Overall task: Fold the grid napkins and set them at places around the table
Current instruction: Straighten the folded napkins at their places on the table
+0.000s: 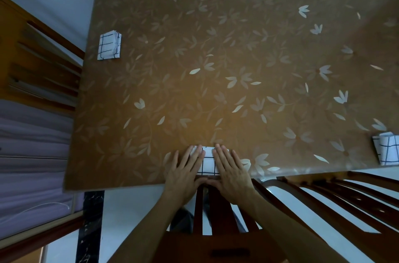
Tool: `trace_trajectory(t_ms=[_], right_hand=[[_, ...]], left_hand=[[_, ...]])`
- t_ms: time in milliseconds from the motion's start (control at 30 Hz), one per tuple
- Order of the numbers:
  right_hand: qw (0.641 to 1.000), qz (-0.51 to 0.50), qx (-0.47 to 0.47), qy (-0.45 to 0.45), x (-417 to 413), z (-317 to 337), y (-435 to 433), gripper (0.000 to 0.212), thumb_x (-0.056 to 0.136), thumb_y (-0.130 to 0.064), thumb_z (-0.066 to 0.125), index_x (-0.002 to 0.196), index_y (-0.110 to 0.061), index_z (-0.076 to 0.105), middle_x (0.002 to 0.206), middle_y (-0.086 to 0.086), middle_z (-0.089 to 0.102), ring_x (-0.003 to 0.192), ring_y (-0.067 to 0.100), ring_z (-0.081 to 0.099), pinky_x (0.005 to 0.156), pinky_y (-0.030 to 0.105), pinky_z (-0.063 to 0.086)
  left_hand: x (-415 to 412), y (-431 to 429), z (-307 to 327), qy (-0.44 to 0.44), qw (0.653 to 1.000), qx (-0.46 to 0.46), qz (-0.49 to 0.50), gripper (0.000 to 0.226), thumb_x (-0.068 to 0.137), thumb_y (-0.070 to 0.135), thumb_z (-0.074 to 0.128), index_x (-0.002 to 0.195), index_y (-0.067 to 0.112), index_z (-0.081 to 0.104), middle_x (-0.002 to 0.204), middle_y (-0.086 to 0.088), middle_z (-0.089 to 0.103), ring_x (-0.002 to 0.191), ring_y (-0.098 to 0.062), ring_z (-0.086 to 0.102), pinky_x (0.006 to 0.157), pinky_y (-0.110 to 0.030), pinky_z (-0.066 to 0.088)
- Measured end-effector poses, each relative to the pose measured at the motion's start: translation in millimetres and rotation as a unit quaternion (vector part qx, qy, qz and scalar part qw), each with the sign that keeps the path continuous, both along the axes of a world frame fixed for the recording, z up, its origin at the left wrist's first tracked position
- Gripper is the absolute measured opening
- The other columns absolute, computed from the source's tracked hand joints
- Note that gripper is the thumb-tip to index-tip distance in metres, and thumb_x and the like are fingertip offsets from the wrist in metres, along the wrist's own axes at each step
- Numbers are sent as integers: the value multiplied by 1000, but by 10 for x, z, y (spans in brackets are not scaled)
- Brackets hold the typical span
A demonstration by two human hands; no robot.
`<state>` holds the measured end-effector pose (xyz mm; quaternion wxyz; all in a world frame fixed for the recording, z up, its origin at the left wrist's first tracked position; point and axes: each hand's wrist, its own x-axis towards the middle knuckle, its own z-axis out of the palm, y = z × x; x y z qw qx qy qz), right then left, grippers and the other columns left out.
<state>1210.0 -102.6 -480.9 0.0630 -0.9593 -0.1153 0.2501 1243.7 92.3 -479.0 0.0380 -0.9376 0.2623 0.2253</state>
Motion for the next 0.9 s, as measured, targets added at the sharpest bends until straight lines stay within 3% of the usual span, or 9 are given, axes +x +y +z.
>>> trace_trajectory(t_ms=[167,267,333,433,533,633,733,800,900], right_hand=[[1000,-6,-12,8,-50,40,-164,93,93,-70,17,153,-1,28,163,16,23,150,30,26,117,48,19],[1000,-12,-10,3,-40,59,-169,93,95,-71,15,152,0,31,161,17,29,148,32,31,118,47,13],[999,-28,5,-20,-6,98,-109,87,95,-67,24,147,0,40,156,18,39,144,34,38,118,44,9],[996,-38,57,-58,48,218,-1,73,88,-40,39,151,-3,35,162,14,27,149,32,29,120,47,27],[991,-46,117,-52,149,460,205,74,90,-17,42,159,-9,17,168,6,9,155,27,11,124,43,21],[985,-72,154,-41,270,649,533,65,89,-11,50,152,-9,34,156,8,37,138,30,41,113,40,37],[987,-35,148,-49,321,702,969,54,85,-31,49,137,-18,52,127,8,60,108,33,63,87,43,54],[986,-14,149,-66,304,736,1272,49,83,-41,49,130,-26,56,120,3,65,97,28,68,75,40,59],[984,-22,165,-60,244,962,1709,32,92,-34,53,123,-25,59,112,3,68,90,26,68,71,38,59]], left_hand=[[-87,149,15,20,998,12,57,91,92,76,17,158,14,22,166,-7,20,153,-31,20,117,-59,23],[-89,199,100,24,998,17,64,92,92,76,8,159,13,14,168,-7,9,154,-32,13,121,-58,20],[-49,155,218,29,997,8,70,85,97,70,7,160,14,9,168,-9,5,155,-31,9,124,-54,14],[13,161,418,16,997,-7,81,58,106,47,28,154,15,28,162,-12,27,149,-28,24,122,-44,21],[64,354,583,-4,996,-11,84,40,105,34,37,136,15,52,143,-9,50,131,-26,47,110,-39,38],[73,683,709,7,992,-18,125,39,104,31,39,135,14,55,128,-8,60,111,-27,61,91,-38,51],[53,1105,851,6,986,-35,162,32,104,31,40,118,14,63,116,-8,64,101,-27,65,81,-36,52],[31,1410,960,-3,982,-39,184,31,103,31,41,115,14,63,114,-9,66,100,-28,67,80,-36,53],[-17,1934,1097,-10,977,-44,211,31,102,33,43,107,13,66,111,-9,69,101,-30,68,79,-35,52]])
